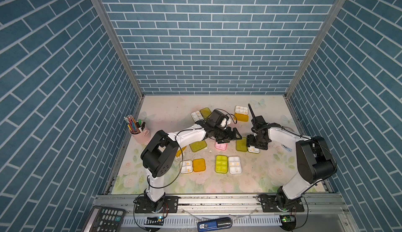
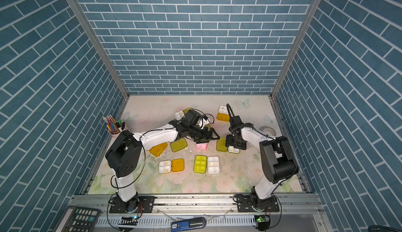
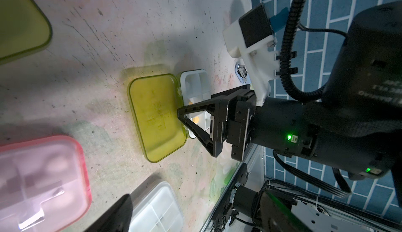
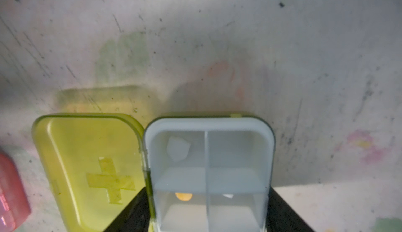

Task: Close pillboxes
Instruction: Move the pillbox to the center of the board.

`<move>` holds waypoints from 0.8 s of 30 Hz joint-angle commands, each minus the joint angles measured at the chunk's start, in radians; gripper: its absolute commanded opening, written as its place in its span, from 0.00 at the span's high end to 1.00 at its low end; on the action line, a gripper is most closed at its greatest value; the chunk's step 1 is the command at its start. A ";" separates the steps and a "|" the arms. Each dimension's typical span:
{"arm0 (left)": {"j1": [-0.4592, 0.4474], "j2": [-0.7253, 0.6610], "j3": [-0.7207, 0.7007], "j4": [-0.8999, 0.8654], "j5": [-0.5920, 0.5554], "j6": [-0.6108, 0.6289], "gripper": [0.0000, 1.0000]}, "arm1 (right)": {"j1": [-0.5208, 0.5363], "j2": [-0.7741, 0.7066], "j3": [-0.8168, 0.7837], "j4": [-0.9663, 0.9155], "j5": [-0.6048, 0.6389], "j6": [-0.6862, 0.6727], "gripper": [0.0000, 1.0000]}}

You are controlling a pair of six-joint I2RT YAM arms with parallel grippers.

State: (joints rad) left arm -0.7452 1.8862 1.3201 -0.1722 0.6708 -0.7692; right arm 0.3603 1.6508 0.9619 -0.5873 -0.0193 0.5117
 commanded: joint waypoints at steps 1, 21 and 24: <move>-0.007 0.025 0.033 -0.040 -0.007 0.026 0.07 | 0.010 -0.017 -0.019 0.015 0.029 0.057 0.23; -0.006 0.104 0.124 -0.046 0.004 -0.003 0.07 | 0.016 -0.151 -0.006 -0.064 0.000 0.026 0.12; -0.006 0.128 0.117 0.036 0.019 -0.080 0.07 | 0.013 -0.220 -0.016 -0.098 0.007 0.007 0.16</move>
State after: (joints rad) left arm -0.7467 1.9858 1.4296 -0.2173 0.6762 -0.7761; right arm 0.3714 1.4895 0.9489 -0.6209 -0.0193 0.5407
